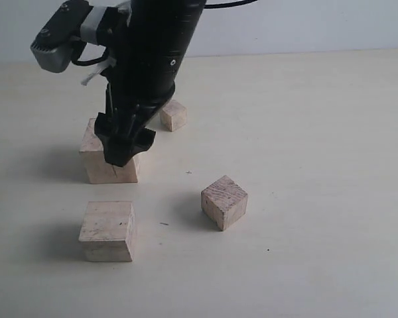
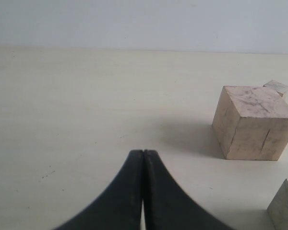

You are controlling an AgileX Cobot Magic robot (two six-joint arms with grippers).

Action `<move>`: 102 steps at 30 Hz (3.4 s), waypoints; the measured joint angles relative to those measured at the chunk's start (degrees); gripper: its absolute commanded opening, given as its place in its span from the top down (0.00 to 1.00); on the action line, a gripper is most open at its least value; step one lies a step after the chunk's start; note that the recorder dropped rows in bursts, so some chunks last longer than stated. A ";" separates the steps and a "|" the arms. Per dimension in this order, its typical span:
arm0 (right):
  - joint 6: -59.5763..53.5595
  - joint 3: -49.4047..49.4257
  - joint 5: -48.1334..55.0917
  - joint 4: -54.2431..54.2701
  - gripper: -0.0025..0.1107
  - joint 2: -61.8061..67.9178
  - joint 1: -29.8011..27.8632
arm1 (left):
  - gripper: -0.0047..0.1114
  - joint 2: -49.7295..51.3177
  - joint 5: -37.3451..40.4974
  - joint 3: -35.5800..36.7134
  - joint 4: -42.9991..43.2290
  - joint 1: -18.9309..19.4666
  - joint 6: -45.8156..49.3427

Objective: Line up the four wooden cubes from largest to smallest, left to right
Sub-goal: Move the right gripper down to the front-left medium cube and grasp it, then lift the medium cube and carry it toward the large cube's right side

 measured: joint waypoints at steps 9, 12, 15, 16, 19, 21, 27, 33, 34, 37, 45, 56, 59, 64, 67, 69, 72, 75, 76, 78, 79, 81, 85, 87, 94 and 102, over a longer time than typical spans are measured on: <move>-10.68 12.32 -11.71 11.61 0.27 -2.23 -0.09 | 0.96 0.00 0.00 0.00 0.00 0.00 0.00; -18.72 13.88 -11.94 16.24 0.27 -2.00 -0.09 | 0.96 0.00 0.00 0.00 0.00 0.00 0.00; -21.68 14.00 -12.62 17.67 0.27 -1.07 -0.09 | 0.96 0.00 0.00 0.00 0.00 0.00 0.00; -21.97 14.00 -12.62 17.79 0.27 -0.66 -0.09 | 0.96 0.00 0.00 0.00 0.00 0.00 0.00; -22.74 14.00 -12.72 18.15 0.27 1.08 -0.09 | 0.96 0.00 0.00 0.00 0.00 0.00 0.00; -23.11 14.00 -12.76 19.25 0.27 2.47 -0.09 | 0.96 0.00 0.00 0.00 0.00 0.00 0.00; -23.22 14.10 -12.87 20.67 0.27 5.34 0.01 | 0.96 0.00 0.00 0.00 0.00 0.00 0.00; -23.34 14.10 -12.98 21.48 0.27 6.53 0.01 | 0.96 0.00 0.00 0.00 0.00 0.00 0.00; -23.34 14.10 -12.98 21.48 0.27 6.83 0.01 | 0.96 0.00 0.00 0.00 0.00 0.00 0.00; -23.34 14.10 -12.98 22.07 0.27 7.35 0.01 | 0.96 0.00 0.00 0.00 0.00 0.00 0.00; -23.19 14.10 -13.42 21.72 0.27 7.62 2.05 | 0.96 0.00 0.00 0.00 0.00 0.00 0.00; -18.39 14.10 -16.25 16.34 0.27 10.54 2.64 | 0.96 0.00 0.00 0.00 0.00 0.00 0.00; -18.25 14.10 -16.25 16.34 0.55 11.67 2.64 | 0.96 0.00 0.00 0.00 0.00 0.00 0.00; -16.12 14.20 -15.72 15.95 0.97 10.91 2.64 | 0.96 0.00 0.00 0.00 0.00 0.00 0.00; -14.95 14.20 -14.33 13.18 0.98 8.24 2.64 | 0.96 0.00 0.00 0.00 0.00 0.00 0.00; -13.11 14.20 -13.49 8.79 0.98 5.20 2.64 | 0.96 0.00 0.00 0.00 0.00 0.00 0.00; -8.57 14.20 -12.77 1.99 0.98 0.02 1.74 | 0.96 0.00 0.00 0.00 0.00 0.00 0.00; -6.87 14.20 -12.65 -1.20 0.98 -4.32 -2.04 | 0.96 0.00 0.00 0.00 0.00 0.00 0.00; -6.78 14.20 -12.65 -1.35 0.98 -5.58 -3.94 | 0.96 0.00 0.00 0.00 0.00 0.00 0.00; -6.78 14.20 -12.65 -1.60 0.98 -7.21 -7.58 | 0.96 0.00 0.00 0.00 0.00 0.00 0.00; -7.07 14.20 -12.65 -1.60 0.98 -7.65 -9.59 | 0.96 0.00 0.00 0.00 0.00 0.00 0.00; -8.50 14.20 -12.65 -0.75 0.98 -7.89 -13.43 | 0.96 0.00 0.00 0.00 0.00 0.00 0.00; -15.73 14.20 -12.65 4.60 0.98 -6.22 -18.70 | 0.96 0.00 0.00 0.00 0.00 0.00 0.00; -20.19 14.20 -12.95 7.81 0.98 -4.86 -19.68 | 0.96 0.00 0.00 0.00 0.00 0.00 0.00; -28.38 14.20 -18.79 16.85 0.98 2.01 -19.92 | 0.96 0.00 0.00 0.00 0.00 0.00 0.00; -37.28 14.20 -19.70 22.87 0.98 8.06 -19.92 | 0.96 0.00 0.00 0.00 0.00 0.00 0.00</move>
